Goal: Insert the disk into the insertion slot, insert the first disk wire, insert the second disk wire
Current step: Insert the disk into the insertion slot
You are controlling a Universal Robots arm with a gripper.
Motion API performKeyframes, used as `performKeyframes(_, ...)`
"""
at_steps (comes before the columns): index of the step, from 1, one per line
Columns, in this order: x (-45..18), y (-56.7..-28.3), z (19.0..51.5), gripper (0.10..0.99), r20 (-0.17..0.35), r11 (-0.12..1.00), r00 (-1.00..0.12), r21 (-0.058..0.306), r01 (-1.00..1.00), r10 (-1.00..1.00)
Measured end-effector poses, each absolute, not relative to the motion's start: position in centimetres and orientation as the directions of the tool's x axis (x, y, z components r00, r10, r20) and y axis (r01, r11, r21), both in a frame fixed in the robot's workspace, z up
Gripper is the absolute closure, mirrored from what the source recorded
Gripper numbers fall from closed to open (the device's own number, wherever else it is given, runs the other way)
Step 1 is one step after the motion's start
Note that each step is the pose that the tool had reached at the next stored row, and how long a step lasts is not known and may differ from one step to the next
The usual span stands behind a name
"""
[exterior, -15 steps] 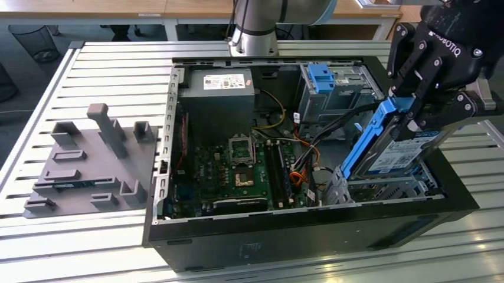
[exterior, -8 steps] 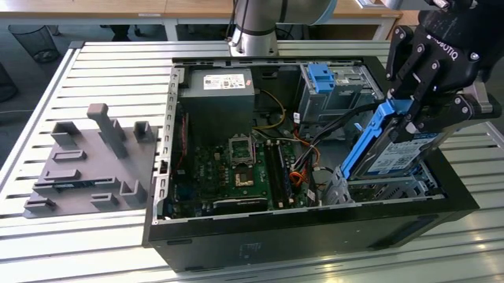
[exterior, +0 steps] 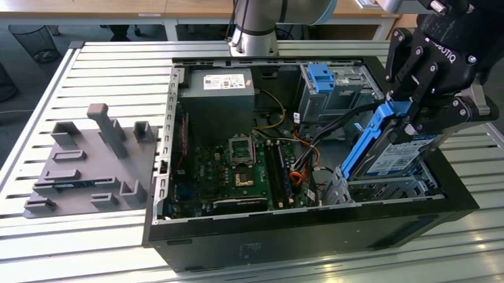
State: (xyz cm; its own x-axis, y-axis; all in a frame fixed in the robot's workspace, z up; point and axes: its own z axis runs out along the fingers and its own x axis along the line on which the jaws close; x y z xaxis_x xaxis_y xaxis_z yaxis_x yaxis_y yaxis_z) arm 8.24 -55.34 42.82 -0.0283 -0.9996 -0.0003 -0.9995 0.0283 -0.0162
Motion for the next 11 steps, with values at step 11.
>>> performKeyframes(11, 8.24, -55.34, 42.54, 0.722, 0.000, 0.028, -0.028, -0.016, -0.999, -1.000)
